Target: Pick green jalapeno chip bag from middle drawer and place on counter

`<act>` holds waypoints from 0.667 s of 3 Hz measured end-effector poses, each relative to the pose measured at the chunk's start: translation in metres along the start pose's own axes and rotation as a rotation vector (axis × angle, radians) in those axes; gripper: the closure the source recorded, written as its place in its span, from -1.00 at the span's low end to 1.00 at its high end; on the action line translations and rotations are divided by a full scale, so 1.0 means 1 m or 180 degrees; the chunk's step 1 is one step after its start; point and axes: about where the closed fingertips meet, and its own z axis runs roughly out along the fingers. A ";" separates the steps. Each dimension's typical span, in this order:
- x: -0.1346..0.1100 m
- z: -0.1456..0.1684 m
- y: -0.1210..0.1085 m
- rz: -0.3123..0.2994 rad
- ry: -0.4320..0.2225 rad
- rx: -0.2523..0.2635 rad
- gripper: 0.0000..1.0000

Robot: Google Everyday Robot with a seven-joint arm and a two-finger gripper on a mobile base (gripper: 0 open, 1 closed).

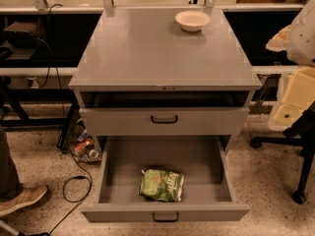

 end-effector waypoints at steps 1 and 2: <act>-0.001 0.001 0.000 0.0001 -0.0012 0.0004 -1.00; -0.002 0.036 0.003 0.0050 -0.0118 -0.0184 -1.00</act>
Offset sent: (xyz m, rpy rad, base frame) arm 0.0221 0.0167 -0.0901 0.1292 0.1436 0.0176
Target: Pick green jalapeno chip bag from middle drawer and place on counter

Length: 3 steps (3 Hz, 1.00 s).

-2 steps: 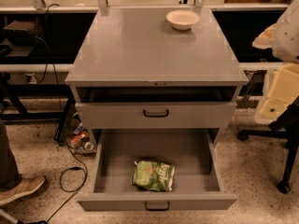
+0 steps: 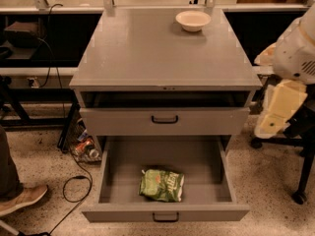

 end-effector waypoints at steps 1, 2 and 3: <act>0.000 0.085 0.018 0.0247 -0.0201 -0.0330 -1.00; -0.001 0.152 0.038 0.0499 -0.0426 -0.0536 -1.00; -0.007 0.191 0.062 0.0655 -0.0570 -0.0628 -1.00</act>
Offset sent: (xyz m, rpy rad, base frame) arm 0.0048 0.0590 -0.2228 0.3162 0.2124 -0.1304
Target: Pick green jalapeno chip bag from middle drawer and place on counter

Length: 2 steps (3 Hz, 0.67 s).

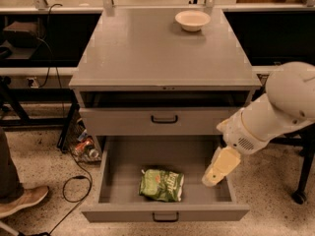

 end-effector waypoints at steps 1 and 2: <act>0.000 0.002 0.000 -0.0007 -0.0001 0.0018 -1.00; 0.000 0.004 0.000 0.0001 -0.0004 0.0014 -1.00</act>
Offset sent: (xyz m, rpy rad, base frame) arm -0.0009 0.0013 -0.0155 0.0007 -0.0164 -0.0356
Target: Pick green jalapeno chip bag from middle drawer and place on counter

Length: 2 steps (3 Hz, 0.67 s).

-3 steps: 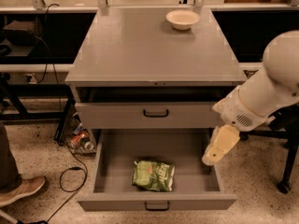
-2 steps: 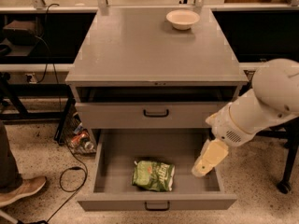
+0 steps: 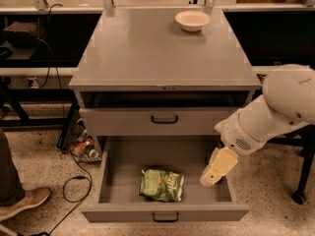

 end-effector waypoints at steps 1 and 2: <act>0.006 0.047 -0.003 0.0211 -0.0134 -0.0069 -1.00; 0.007 0.110 -0.007 0.0489 -0.0347 -0.0160 -1.00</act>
Offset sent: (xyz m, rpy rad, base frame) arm 0.0499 0.0671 -0.1791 0.2652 0.0604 -0.2430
